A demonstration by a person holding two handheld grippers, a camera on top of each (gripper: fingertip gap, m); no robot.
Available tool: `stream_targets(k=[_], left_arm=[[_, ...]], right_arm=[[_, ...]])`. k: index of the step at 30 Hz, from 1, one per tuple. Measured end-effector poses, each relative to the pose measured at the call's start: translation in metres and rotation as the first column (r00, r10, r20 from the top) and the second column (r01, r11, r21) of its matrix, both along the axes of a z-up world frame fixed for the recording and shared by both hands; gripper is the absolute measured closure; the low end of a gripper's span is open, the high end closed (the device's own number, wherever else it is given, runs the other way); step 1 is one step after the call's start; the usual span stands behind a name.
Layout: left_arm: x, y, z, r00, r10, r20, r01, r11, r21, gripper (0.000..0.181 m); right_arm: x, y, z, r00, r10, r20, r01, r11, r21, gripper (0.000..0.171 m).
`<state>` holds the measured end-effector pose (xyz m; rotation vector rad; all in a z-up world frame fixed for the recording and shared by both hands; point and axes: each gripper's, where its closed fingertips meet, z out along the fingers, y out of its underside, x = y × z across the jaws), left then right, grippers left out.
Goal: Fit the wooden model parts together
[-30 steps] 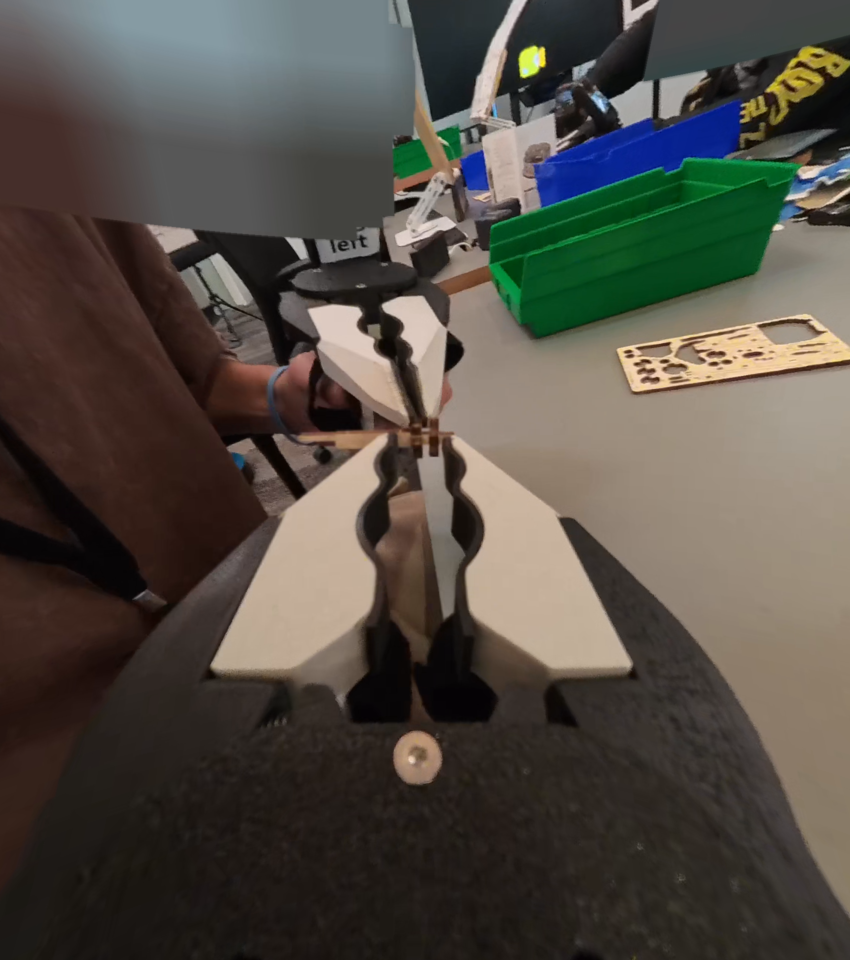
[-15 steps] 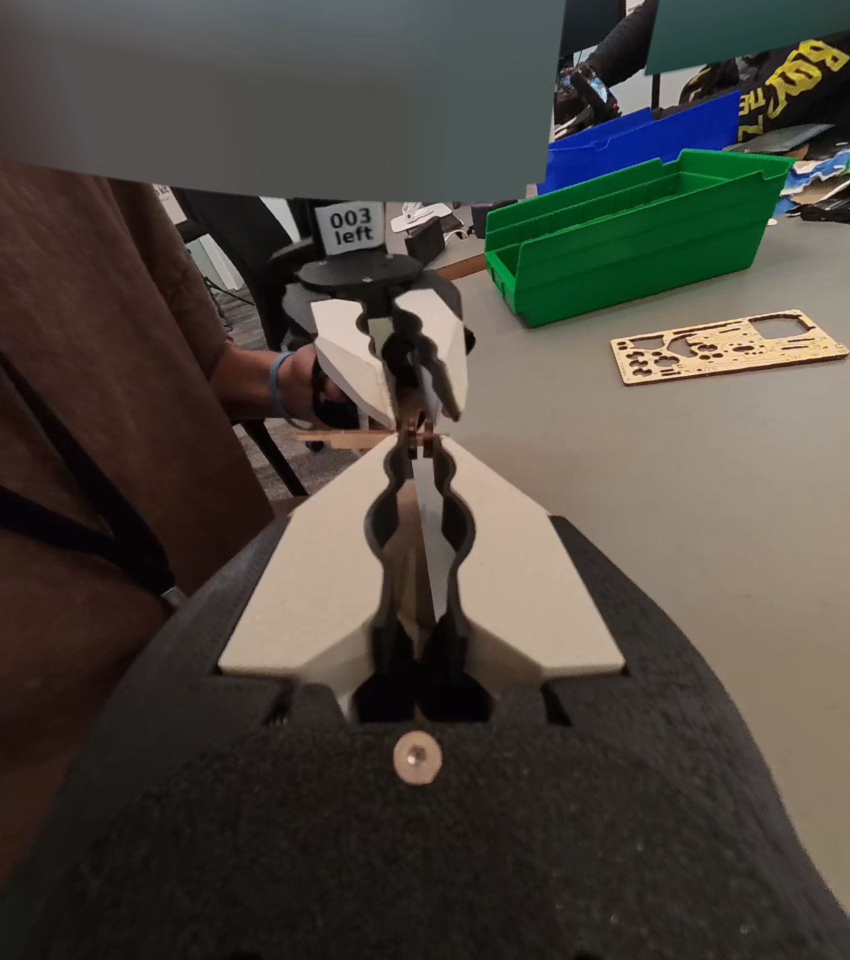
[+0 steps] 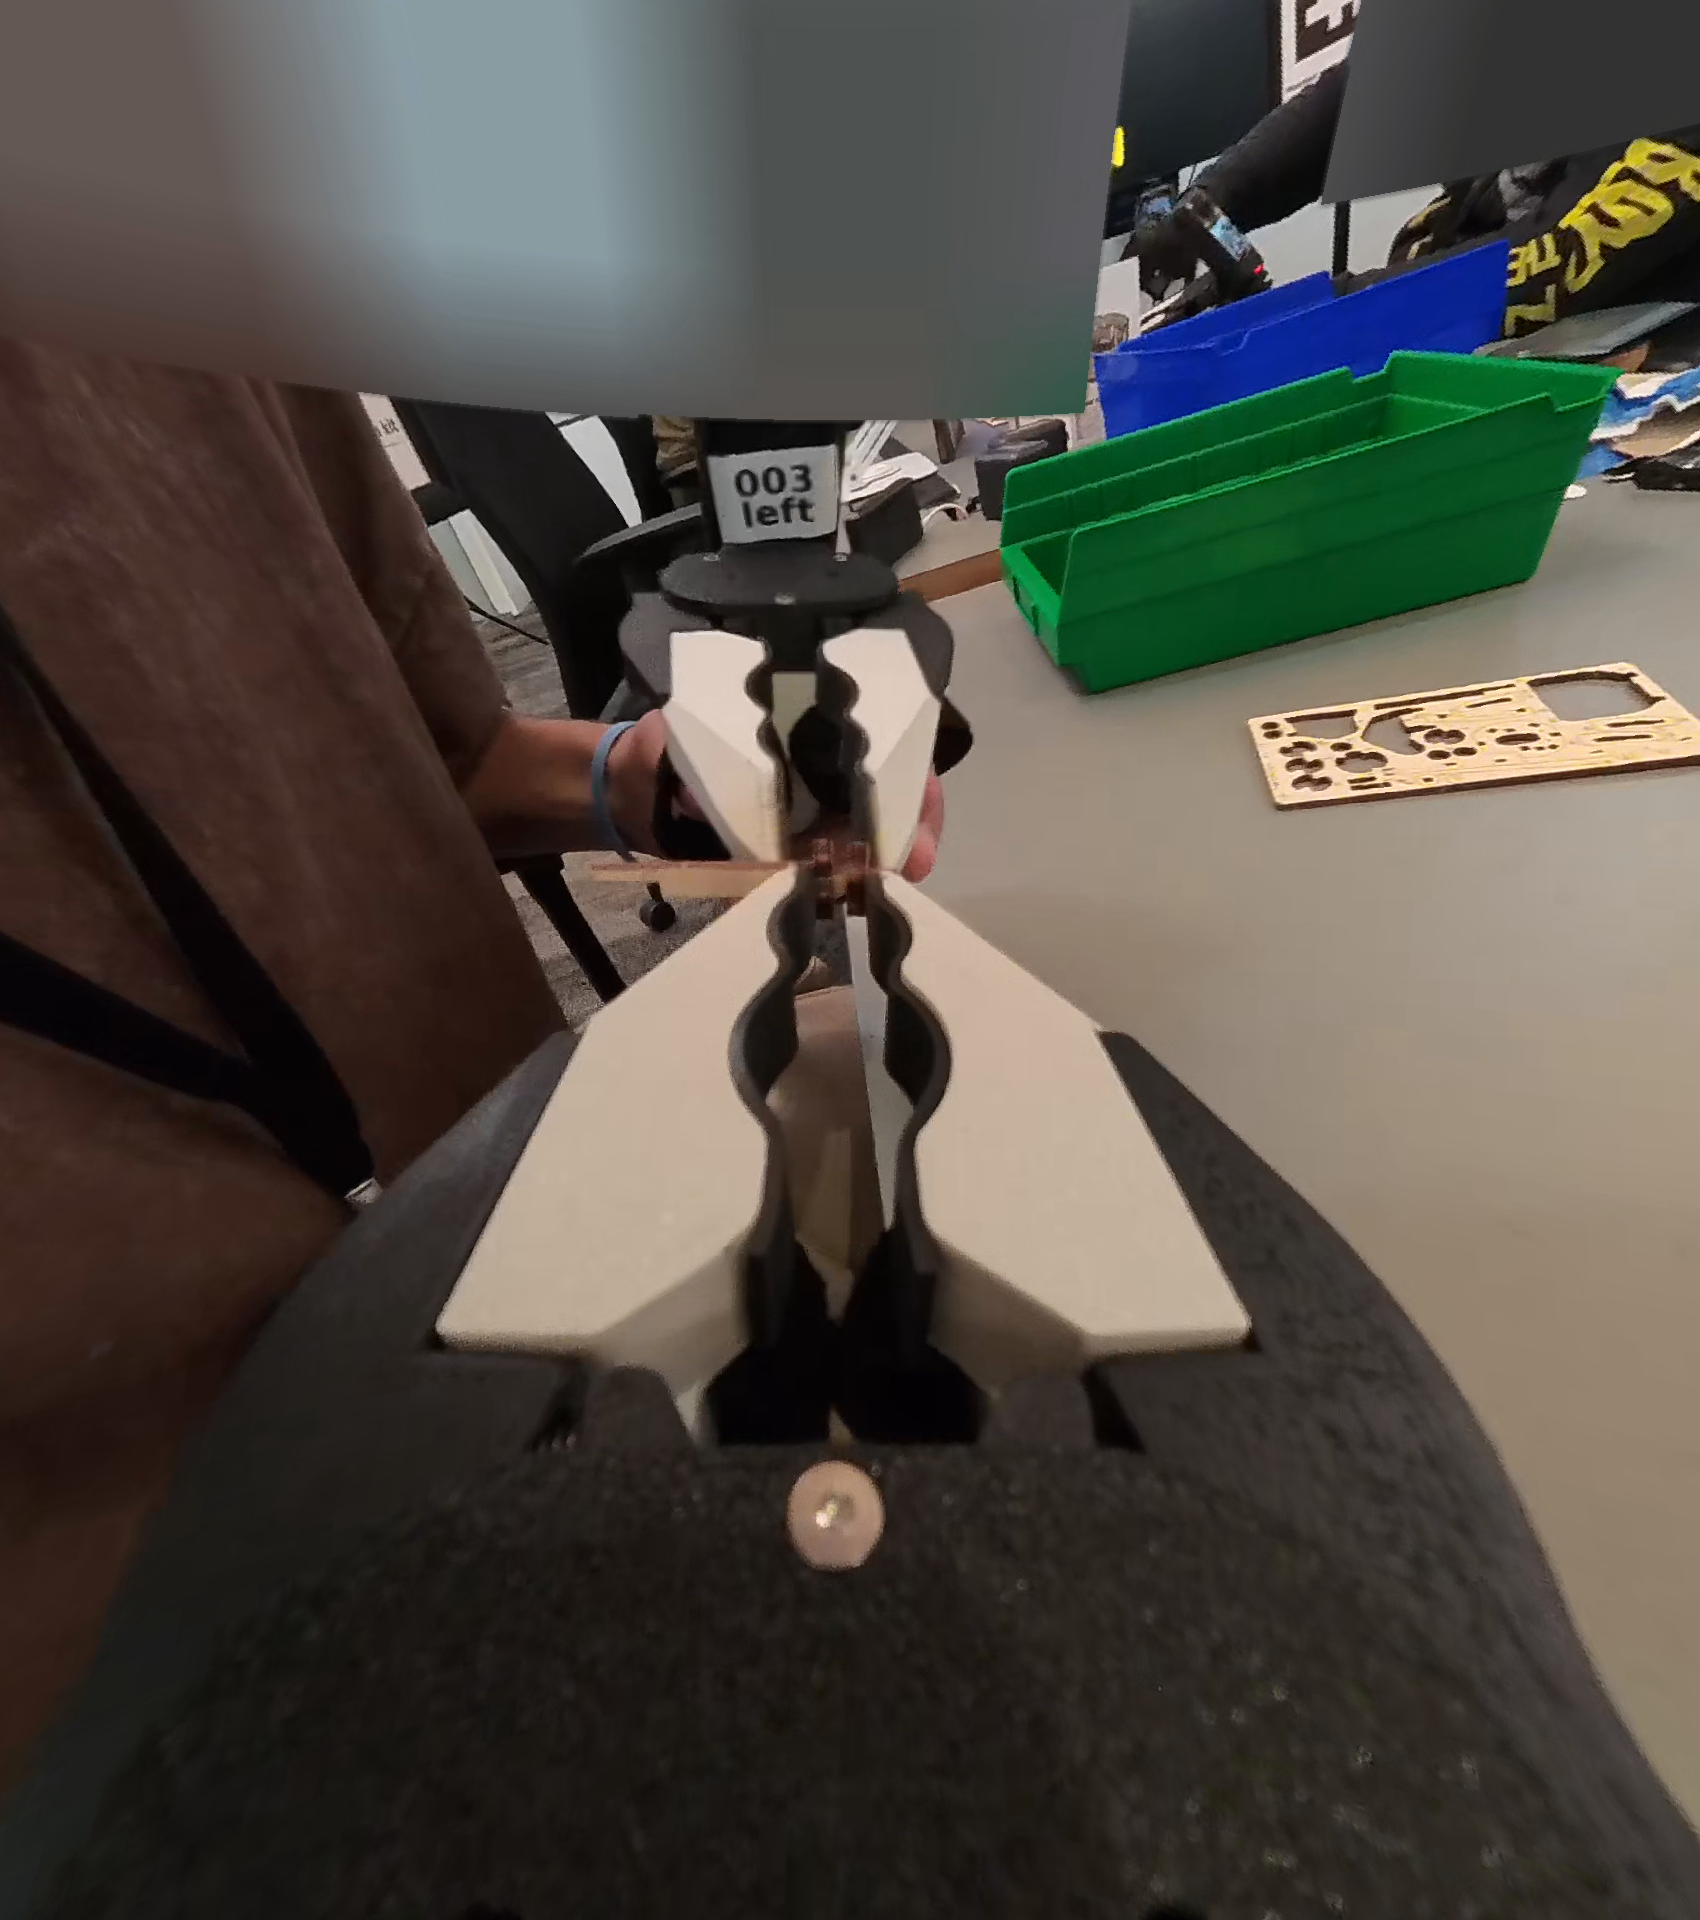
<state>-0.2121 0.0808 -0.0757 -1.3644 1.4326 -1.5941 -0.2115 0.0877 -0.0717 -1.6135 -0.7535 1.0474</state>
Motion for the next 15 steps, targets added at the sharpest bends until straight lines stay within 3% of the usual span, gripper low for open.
stream_targets(k=[15], left_arm=[[-0.0015, -0.0074, 0.0086, 0.999, -0.016, 0.036, 0.016, 1.0, -0.003, 0.173]], right_arm=[[-0.0057, -0.008, 0.0058, 0.994, 0.076, -0.077, -0.079, 0.996, -0.033, 0.163]])
